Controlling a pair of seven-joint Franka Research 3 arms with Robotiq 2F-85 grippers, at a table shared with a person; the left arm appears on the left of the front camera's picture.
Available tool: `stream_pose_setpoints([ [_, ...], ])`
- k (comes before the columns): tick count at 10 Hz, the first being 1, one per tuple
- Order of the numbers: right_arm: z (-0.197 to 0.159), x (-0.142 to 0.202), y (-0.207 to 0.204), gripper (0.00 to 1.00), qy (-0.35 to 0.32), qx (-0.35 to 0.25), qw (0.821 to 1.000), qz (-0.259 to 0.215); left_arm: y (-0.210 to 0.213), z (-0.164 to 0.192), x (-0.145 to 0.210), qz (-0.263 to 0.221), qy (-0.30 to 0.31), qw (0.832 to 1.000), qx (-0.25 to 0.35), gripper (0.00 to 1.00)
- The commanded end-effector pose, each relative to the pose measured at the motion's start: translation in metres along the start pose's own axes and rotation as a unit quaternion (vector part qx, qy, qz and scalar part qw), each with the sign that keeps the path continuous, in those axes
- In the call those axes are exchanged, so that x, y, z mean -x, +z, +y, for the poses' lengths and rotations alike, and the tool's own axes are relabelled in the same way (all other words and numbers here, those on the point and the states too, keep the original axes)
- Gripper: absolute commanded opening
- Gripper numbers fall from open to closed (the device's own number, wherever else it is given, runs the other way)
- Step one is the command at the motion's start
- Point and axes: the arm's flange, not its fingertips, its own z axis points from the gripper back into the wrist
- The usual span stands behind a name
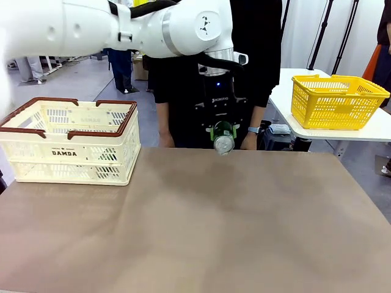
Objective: Place the drinks into the Shopping basket.
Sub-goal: Pick up one drink and place it into the Shopping basket.
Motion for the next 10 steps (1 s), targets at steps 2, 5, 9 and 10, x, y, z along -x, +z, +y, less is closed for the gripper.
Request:
stream_pose_setpoints([
  [2, 0.002, 0.002, -0.002, 1.0, -0.004, 0.006, 1.0, -0.002, -0.019, 0.056, 0.105, -0.139, 0.02, 0.99, 0.01, 0.0],
  [5, 0.002, 0.002, -0.002, 1.0, -0.004, 0.006, 1.0, -0.002, -0.017, 0.082, 0.104, -0.141, 0.053, 0.987, 0.058, 0.0],
  [9, 0.002, 0.002, -0.002, 1.0, -0.004, 0.006, 1.0, -0.002, -0.02, 0.072, 0.111, -0.146, 0.046, 0.988, 0.033, 0.0],
  [10, 0.002, 0.002, -0.002, 1.0, -0.004, 0.006, 1.0, -0.002, -0.02, 0.072, 0.111, -0.146, 0.046, 0.988, 0.033, 0.0],
])
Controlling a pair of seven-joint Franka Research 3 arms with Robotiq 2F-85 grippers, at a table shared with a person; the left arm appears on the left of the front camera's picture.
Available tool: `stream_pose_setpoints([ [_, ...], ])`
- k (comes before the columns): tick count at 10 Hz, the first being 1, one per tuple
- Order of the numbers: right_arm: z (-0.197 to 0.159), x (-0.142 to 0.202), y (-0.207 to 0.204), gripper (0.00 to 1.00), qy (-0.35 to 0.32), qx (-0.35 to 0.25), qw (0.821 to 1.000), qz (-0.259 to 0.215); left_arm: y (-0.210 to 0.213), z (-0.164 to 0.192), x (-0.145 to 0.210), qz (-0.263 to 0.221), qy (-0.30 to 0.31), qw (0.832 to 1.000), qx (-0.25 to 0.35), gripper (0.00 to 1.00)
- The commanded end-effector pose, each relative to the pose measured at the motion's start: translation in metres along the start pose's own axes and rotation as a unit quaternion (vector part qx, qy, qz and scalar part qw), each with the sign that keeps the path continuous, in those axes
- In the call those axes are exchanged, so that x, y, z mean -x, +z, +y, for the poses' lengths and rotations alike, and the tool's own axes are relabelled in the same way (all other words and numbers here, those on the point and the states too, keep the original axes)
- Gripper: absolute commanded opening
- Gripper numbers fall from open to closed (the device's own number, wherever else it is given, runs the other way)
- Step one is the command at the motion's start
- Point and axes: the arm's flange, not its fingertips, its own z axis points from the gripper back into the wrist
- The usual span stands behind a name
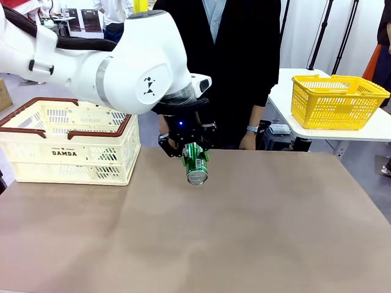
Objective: Place the drinks into the Shopping basket.
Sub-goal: Pick up one drink and place it into the Shopping basket.
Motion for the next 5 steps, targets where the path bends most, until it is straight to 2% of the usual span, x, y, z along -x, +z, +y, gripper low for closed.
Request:
stream_pose_setpoints([
  [1, 0.002, 0.002, -0.002, 1.0, -0.004, 0.006, 1.0, -0.002, 0.008, 0.002, -0.005, -0.005, -0.009, 1.0, -0.002, 0.0],
  [3, 0.002, 0.002, -0.002, 1.0, -0.004, 0.006, 1.0, -0.002, 0.0, -0.002, 0.002, 0.0, -0.004, 1.0, 0.0, 0.0],
  [5, 0.002, 0.002, -0.002, 1.0, -0.004, 0.006, 1.0, -0.002, 0.071, 0.054, -0.025, -0.056, -0.01, 0.998, 0.029, 0.0],
])
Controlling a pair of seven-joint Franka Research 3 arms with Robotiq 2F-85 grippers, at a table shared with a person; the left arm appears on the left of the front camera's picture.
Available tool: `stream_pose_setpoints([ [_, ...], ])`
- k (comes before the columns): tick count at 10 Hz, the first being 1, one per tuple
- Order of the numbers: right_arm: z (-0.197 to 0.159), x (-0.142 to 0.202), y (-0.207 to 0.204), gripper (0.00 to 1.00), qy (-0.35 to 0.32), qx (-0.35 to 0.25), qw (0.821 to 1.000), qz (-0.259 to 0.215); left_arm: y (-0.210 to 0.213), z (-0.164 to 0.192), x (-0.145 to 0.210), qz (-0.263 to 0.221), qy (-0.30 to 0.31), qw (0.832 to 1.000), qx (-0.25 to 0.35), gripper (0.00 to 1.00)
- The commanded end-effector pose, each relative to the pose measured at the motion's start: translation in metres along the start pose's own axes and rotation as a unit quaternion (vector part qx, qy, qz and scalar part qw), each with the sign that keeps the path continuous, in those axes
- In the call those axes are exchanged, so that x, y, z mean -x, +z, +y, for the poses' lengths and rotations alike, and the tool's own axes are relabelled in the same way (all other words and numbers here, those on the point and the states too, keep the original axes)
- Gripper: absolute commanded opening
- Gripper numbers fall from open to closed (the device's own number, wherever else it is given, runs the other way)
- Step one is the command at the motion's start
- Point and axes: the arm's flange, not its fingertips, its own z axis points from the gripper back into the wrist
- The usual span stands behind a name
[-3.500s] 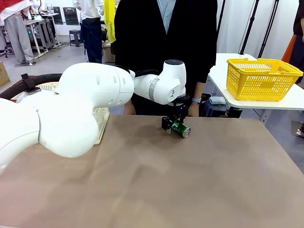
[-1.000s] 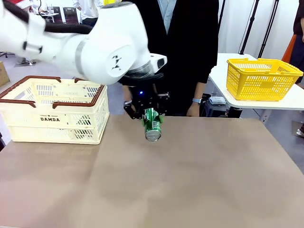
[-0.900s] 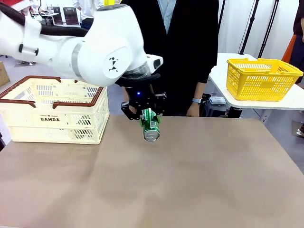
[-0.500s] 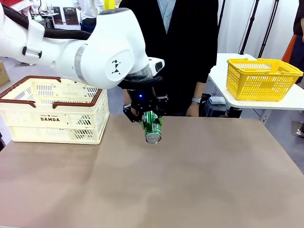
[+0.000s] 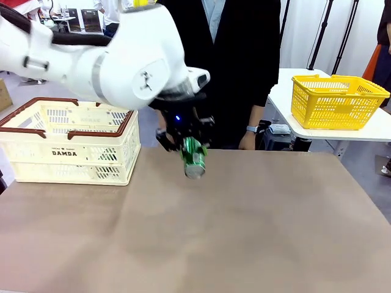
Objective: Place the drinks into the Shopping basket.
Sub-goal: Pick up one drink and place it into the Shopping basket.
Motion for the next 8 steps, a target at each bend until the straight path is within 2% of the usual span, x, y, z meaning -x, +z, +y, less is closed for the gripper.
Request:
stream_pose_setpoints([
  [1, 0.002, 0.002, -0.002, 1.0, -0.004, 0.006, 1.0, -0.002, 0.08, 0.069, -0.025, -0.054, 0.001, 0.998, 0.038, 0.0],
  [2, 0.002, 0.002, -0.002, 1.0, -0.004, 0.006, 1.0, -0.002, 0.117, 0.101, -0.037, -0.073, -0.01, 0.995, 0.068, 0.0],
  [4, 0.002, 0.002, -0.002, 1.0, -0.004, 0.006, 1.0, -0.002, 0.161, 0.175, -0.072, -0.123, 0.018, 0.992, 0.03, 0.0],
  [5, 0.002, 0.002, -0.002, 1.0, -0.004, 0.006, 1.0, -0.002, 0.167, 0.211, -0.087, -0.114, 0.012, 0.992, 0.046, 0.0],
  [6, 0.002, 0.002, -0.002, 1.0, -0.004, 0.006, 1.0, -0.002, 0.166, 0.243, -0.107, -0.141, 0.032, 0.989, 0.018, 0.0],
  [7, 0.002, 0.002, -0.002, 1.0, -0.004, 0.006, 1.0, -0.002, 0.158, 0.262, -0.119, -0.14, 0.03, 0.989, 0.022, 0.0],
  [8, 0.002, 0.002, -0.002, 1.0, -0.004, 0.006, 1.0, -0.002, 0.15, 0.272, -0.135, -0.149, 0.042, 0.988, -0.001, 0.0],
])
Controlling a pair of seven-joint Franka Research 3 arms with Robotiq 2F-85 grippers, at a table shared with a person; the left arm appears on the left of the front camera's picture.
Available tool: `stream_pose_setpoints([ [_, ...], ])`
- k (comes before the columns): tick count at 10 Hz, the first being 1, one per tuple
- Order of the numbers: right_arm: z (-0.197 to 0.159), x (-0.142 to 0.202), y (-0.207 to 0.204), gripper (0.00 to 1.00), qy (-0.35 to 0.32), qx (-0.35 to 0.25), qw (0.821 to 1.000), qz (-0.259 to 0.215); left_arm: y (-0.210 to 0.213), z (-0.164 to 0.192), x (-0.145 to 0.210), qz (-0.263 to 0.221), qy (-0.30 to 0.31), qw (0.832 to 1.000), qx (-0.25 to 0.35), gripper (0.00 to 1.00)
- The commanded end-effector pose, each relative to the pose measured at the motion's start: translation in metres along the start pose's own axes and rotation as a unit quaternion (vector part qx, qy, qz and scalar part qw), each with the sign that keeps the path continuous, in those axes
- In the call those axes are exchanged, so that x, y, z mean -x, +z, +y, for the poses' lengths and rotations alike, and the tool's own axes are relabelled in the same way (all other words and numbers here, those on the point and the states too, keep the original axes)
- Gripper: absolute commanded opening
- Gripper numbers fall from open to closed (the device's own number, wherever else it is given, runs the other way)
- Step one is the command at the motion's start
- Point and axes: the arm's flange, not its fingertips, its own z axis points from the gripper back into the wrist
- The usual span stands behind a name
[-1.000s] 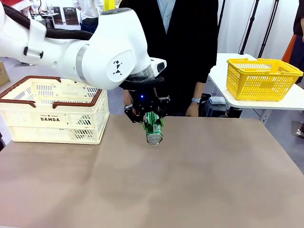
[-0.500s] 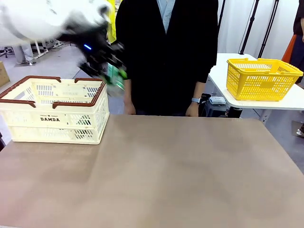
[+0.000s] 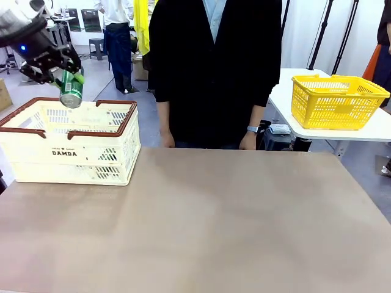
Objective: Place the drinks into the Shopping basket.
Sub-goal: Pick up one drink and place it into the Shopping basket.
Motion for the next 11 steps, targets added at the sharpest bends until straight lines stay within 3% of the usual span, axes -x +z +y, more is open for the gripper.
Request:
stream_pose_setpoints([
  [1, 0.002, 0.001, -0.002, 1.0, -0.004, 0.006, 1.0, -0.001, -0.027, -0.014, -0.027, 0.001, -0.006, 1.0, -0.02, 0.0],
  [2, 0.002, 0.001, -0.002, 1.0, -0.004, 0.006, 1.0, -0.001, -0.042, -0.014, -0.033, 0.023, -0.005, 0.999, -0.043, 0.0],
  [4, 0.002, 0.001, -0.002, 1.0, -0.004, 0.006, 1.0, -0.001, -0.056, -0.02, -0.041, -0.001, 0.017, 0.998, -0.058, 0.0],
  [5, 0.002, 0.001, -0.002, 1.0, -0.004, 0.006, 1.0, -0.001, -0.061, -0.003, -0.025, 0.025, -0.005, 0.999, -0.033, 0.0],
  [9, 0.002, 0.001, -0.002, 1.0, -0.004, 0.006, 1.0, -0.001, -0.071, -0.009, -0.029, 0.028, 0.0, 0.999, -0.043, 0.0],
  [11, 0.002, 0.001, -0.002, 1.0, -0.004, 0.006, 1.0, -0.001, -0.102, -0.004, -0.049, 0.05, -0.079, 0.995, -0.025, 0.0],
])
